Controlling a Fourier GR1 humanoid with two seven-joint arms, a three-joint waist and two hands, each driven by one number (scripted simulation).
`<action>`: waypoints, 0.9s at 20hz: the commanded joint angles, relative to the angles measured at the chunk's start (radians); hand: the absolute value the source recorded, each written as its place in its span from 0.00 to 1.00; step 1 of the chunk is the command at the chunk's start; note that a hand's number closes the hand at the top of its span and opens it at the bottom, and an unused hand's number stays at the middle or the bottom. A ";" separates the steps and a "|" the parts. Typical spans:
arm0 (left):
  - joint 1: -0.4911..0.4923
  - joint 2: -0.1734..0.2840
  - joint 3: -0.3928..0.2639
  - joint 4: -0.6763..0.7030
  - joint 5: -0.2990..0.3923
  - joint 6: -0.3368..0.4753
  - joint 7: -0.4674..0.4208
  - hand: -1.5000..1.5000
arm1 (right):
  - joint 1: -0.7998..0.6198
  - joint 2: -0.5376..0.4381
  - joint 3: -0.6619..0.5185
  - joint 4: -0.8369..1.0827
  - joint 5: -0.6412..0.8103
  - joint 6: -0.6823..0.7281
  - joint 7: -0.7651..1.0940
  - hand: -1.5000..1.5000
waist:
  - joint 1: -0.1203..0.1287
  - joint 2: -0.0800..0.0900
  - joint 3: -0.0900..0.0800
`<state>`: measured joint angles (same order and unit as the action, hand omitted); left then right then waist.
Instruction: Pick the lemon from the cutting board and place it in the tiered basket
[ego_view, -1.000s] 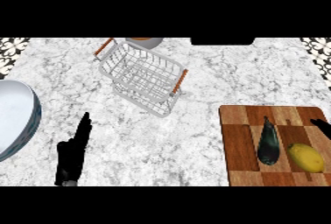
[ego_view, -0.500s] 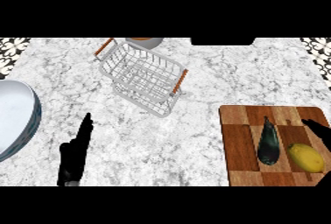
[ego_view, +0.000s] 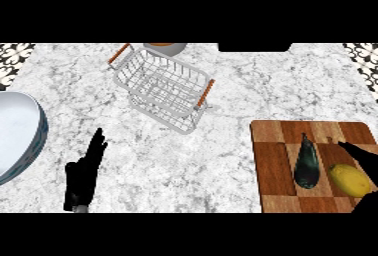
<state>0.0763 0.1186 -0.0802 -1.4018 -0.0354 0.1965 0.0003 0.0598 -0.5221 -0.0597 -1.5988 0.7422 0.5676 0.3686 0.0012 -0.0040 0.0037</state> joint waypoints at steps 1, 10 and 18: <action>-0.017 -0.001 0.016 0.013 -0.005 -0.018 0.037 0.50 | -0.002 0.049 0.012 -0.007 0.044 0.017 0.017 0.00 | -0.002 0.004 -0.004; 0.002 -0.019 0.027 0.045 -0.014 -0.020 -0.018 0.50 | -0.038 -0.001 -0.032 0.217 0.086 -0.117 -0.267 1.00 | 0.002 0.005 -0.003; 0.019 -0.012 0.040 0.013 -0.003 -0.027 0.005 0.50 | 0.003 0.256 0.215 -0.111 0.276 -0.139 0.072 1.00 | -0.008 0.000 -0.006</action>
<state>0.0921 0.0904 -0.0694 -1.4207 -0.0623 0.1888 0.0031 0.0295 -0.4199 0.0333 -1.5555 0.9498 0.4255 0.2572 -0.0022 -0.0082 -0.0048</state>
